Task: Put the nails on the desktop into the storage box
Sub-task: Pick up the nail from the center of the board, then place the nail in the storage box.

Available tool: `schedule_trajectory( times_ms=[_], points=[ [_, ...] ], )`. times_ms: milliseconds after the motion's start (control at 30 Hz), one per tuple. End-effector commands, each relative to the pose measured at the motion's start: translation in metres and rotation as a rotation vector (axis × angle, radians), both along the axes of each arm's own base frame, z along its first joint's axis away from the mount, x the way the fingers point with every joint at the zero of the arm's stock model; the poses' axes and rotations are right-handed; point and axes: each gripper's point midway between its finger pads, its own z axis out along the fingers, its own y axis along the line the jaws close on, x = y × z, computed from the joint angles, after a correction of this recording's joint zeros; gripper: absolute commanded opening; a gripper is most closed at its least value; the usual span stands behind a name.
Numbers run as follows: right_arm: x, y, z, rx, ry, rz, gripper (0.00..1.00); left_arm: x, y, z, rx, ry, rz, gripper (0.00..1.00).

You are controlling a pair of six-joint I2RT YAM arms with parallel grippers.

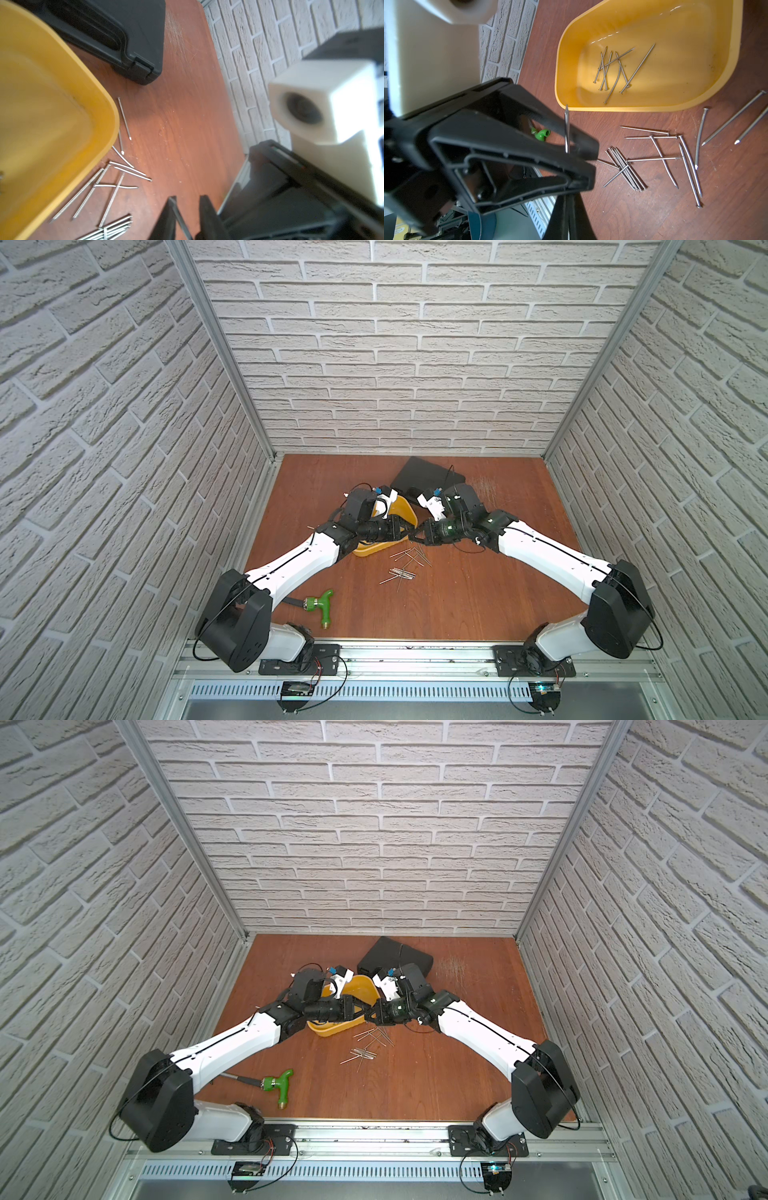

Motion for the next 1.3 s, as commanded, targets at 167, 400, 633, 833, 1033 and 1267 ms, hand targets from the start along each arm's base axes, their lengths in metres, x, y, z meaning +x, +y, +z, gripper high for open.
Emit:
schedule_trajectory(
  times_ms=[167,400,633,833,1033,1267],
  points=[
    [0.011,-0.003,0.009,-0.044,-0.059,-0.030,0.29,0.007,0.001,-0.002,0.022,0.012,0.002,0.00],
    [0.001,-0.047,-0.006,-0.307,-0.114,-0.027,0.47,0.028,0.071,-0.039,0.308,0.090,0.149,0.00],
    [-0.017,-0.065,-0.034,-0.400,-0.081,-0.012,0.51,0.062,0.110,-0.076,0.549,0.136,0.183,0.00],
    [-0.027,-0.076,-0.058,-0.544,-0.073,0.030,0.52,0.088,0.113,-0.111,0.656,0.183,0.163,0.00],
    [-0.035,-0.074,-0.081,-0.628,-0.069,0.092,0.52,0.098,0.114,-0.131,0.704,0.215,0.160,0.00],
    [-0.032,-0.068,-0.114,-0.693,-0.065,0.166,0.52,0.095,0.117,-0.147,0.731,0.255,0.149,0.14]
  ],
)
